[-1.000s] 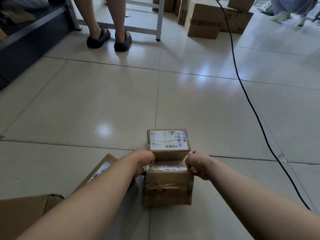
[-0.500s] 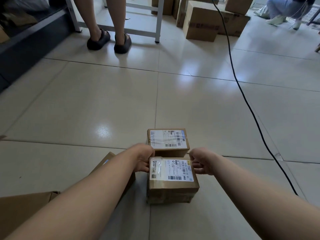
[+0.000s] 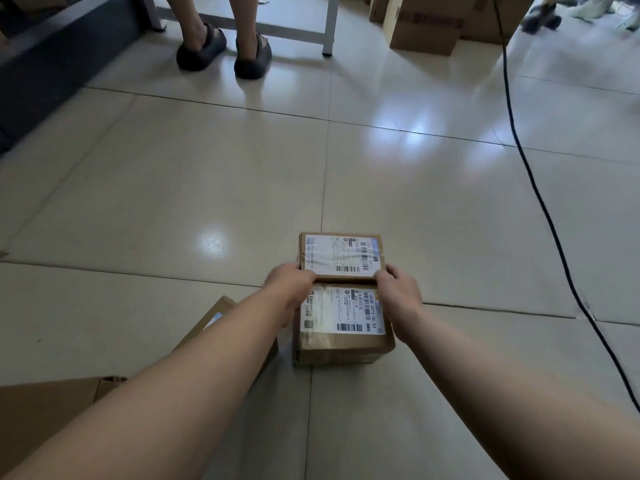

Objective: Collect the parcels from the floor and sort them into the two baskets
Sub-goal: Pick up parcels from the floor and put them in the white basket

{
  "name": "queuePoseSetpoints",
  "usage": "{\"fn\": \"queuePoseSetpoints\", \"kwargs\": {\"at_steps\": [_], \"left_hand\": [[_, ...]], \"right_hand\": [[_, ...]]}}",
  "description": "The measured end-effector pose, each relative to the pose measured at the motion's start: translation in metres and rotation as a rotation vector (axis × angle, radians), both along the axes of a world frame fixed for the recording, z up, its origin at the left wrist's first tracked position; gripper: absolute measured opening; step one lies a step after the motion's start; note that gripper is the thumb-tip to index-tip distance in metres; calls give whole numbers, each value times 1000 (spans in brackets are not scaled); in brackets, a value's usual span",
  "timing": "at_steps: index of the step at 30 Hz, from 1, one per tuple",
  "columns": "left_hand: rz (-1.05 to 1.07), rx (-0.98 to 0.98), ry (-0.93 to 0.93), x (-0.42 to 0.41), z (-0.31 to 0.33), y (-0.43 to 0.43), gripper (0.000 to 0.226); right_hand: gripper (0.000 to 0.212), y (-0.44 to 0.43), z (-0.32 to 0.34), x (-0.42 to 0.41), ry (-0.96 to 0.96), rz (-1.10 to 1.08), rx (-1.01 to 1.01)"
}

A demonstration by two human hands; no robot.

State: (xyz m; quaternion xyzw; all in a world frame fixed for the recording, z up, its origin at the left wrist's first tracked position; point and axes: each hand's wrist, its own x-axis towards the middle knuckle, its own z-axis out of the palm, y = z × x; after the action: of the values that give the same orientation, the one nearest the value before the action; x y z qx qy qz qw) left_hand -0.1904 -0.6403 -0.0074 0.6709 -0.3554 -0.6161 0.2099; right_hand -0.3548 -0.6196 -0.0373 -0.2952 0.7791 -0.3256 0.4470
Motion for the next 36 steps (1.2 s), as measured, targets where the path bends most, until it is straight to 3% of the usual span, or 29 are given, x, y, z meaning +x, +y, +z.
{"fn": "queuePoseSetpoints", "kwargs": {"at_steps": [6, 8, 11, 14, 15, 20, 27, 36], "left_hand": [[163, -94, -57, 0, 10, -3, 16], [232, -140, -106, 5, 23, 8, 29], [347, -169, -150, 17, 53, 27, 31], [477, -119, -126, 35, 99, 45, 19], [516, -97, -109, 42, 119, 50, 14], [631, -62, -47, 67, 243, 77, 34], [632, -160, -132, 96, 459, 119, 17], [919, -243, -226, 132, 669, 222, 14]], "right_hand": [[23, 6, 7, 18, 42, -154, -90], [22, 15, 22, 26, 3, -218, -118], [19, 24, 61, 44, -38, -238, -173], [20, 31, 119, 64, -38, -183, -214], [24, 33, 142, 70, -42, -158, -223], [31, 45, 279, 96, -40, -34, -248], [31, 78, 498, 122, -112, 87, -244], [36, 136, 701, 165, -212, 409, -305]]}}
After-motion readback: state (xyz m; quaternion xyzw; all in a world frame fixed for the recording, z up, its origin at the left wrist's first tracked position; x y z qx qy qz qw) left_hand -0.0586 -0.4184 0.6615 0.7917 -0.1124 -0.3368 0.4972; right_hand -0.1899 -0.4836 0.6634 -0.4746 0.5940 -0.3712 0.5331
